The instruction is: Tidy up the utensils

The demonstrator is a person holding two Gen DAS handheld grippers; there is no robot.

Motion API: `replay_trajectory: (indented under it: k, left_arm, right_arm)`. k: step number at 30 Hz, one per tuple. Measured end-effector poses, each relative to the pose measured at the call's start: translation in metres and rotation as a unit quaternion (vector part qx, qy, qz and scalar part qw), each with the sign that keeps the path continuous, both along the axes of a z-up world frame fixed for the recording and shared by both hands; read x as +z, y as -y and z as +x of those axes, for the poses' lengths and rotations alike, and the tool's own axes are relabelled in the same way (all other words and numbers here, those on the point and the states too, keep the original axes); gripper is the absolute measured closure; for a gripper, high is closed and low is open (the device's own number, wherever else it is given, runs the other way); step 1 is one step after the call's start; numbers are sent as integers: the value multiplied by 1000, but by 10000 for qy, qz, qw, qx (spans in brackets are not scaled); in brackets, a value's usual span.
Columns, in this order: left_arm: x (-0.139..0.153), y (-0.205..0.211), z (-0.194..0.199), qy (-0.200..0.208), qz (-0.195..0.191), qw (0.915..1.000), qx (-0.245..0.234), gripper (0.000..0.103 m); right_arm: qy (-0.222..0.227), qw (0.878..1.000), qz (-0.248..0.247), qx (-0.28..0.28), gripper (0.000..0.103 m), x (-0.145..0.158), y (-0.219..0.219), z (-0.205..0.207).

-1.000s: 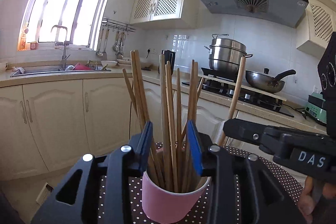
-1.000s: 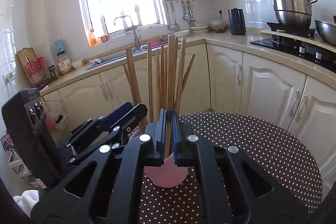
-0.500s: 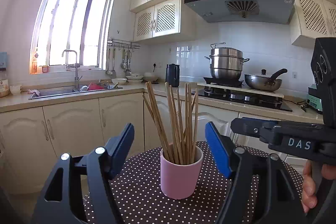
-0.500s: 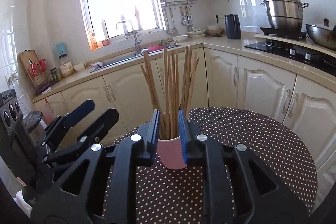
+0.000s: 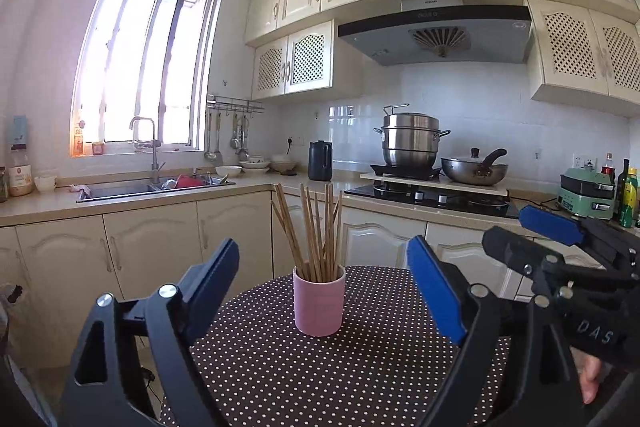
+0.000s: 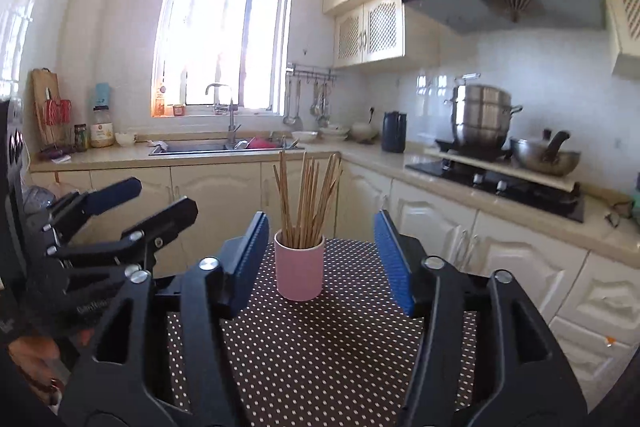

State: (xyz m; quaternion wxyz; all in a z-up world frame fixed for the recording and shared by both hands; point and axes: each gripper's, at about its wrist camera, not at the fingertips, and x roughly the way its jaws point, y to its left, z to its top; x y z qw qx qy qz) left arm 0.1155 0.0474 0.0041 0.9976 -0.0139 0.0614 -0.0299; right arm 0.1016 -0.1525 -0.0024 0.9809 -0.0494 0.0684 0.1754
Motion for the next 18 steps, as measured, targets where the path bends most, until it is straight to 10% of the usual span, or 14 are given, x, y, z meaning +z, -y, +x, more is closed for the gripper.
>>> replay_trajectory:
  k: [18]
  left_arm:
    - [14,20,-115,399,221,9989,40,13]
  right_arm:
    - [425,9981,412,-190,29,0,29,-101]
